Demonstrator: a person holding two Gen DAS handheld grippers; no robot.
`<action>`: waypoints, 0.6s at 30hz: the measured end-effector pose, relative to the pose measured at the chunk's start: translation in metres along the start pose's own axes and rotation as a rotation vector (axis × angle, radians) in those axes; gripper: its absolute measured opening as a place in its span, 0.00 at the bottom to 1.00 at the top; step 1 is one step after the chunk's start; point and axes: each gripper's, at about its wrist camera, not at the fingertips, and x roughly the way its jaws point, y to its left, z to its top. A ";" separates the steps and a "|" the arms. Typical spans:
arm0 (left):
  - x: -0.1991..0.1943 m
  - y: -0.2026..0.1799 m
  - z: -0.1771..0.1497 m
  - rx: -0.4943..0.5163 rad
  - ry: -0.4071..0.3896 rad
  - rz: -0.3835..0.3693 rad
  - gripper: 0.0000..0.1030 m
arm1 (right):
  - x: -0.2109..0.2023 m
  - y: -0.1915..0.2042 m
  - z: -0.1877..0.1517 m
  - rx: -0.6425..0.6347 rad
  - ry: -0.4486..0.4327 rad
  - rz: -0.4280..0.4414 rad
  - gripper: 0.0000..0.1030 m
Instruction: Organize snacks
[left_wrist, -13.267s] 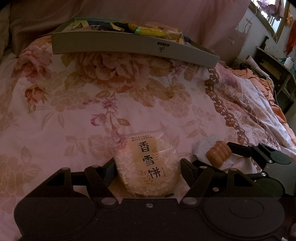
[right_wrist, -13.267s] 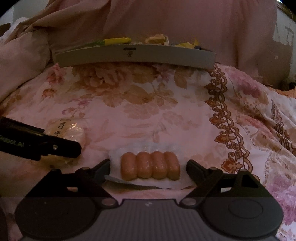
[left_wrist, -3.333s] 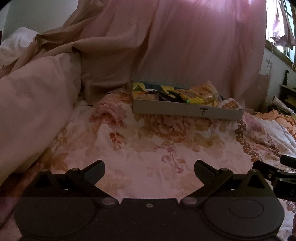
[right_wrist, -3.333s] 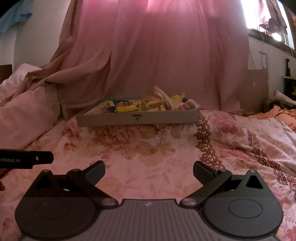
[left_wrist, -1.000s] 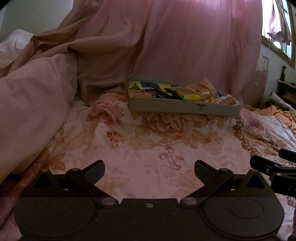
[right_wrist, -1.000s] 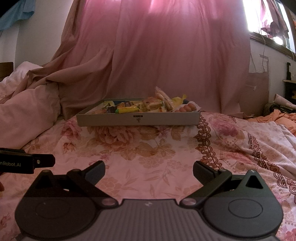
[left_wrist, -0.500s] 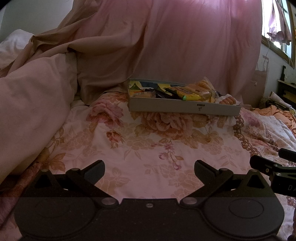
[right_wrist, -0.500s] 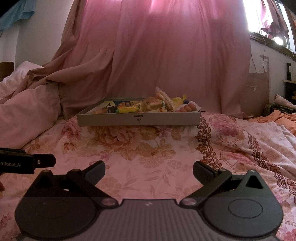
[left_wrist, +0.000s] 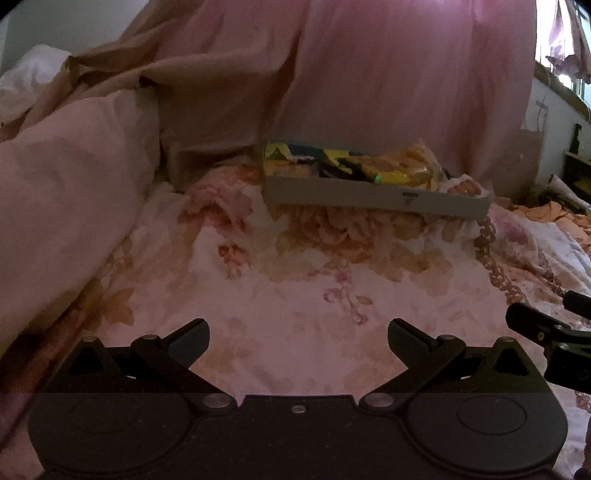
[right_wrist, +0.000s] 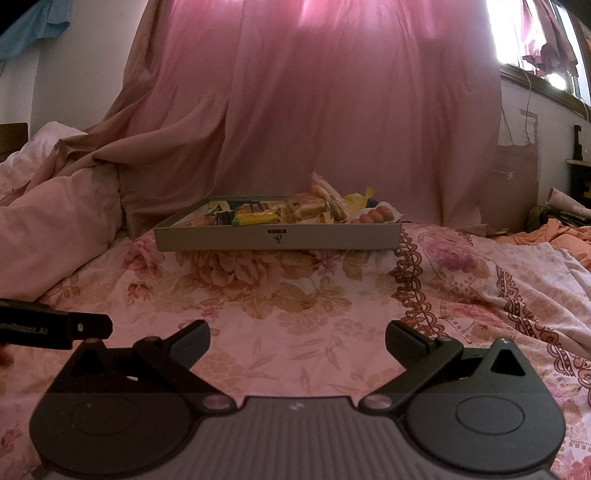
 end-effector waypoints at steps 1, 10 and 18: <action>0.001 0.000 0.000 -0.007 0.010 -0.004 0.99 | 0.000 0.000 0.000 0.000 0.000 0.000 1.00; 0.002 0.003 0.002 -0.029 0.017 0.013 0.99 | -0.002 0.002 0.000 -0.004 0.000 0.004 1.00; 0.002 0.003 0.002 -0.029 0.017 0.012 0.99 | -0.001 0.002 0.001 -0.019 -0.001 0.010 1.00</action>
